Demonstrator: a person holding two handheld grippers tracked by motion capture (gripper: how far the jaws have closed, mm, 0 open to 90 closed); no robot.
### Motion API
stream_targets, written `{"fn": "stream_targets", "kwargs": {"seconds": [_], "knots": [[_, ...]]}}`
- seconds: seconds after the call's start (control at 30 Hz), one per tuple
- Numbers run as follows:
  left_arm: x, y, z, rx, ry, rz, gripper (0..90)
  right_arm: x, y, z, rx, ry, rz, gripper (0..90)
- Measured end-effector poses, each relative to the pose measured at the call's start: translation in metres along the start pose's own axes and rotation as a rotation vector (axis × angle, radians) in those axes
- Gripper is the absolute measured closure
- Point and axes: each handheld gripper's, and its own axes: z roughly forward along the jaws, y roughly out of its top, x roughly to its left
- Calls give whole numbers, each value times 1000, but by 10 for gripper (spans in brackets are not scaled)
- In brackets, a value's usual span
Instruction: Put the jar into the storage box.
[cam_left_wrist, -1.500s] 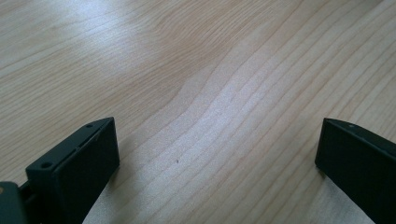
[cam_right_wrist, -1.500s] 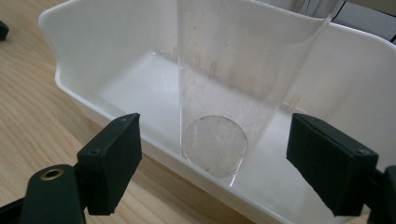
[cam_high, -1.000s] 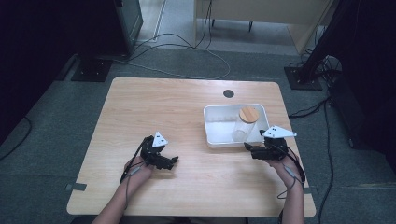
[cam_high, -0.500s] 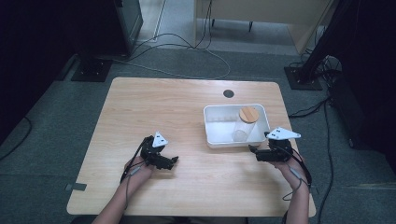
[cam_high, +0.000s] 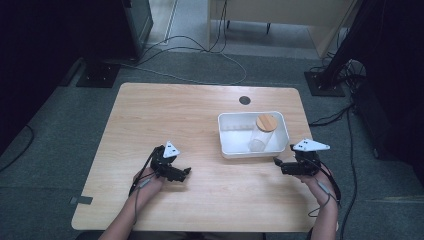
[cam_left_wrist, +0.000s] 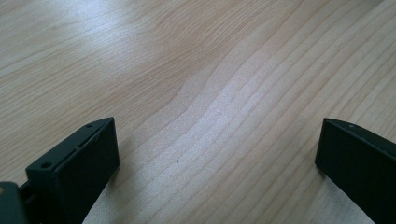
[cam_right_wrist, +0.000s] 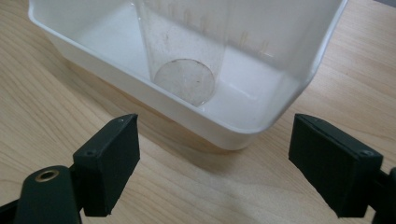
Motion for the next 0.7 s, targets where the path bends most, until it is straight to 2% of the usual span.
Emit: {"fn": "stream_targets", "kwargs": {"seconds": [0.27, 0.7], "knots": [[0, 0, 0, 0, 0, 0, 0, -5, -6, 3, 13, -2, 7, 163], [0, 0, 0, 0, 0, 0, 0, -6, -16, 19, 56, 11, 4, 162]]}}
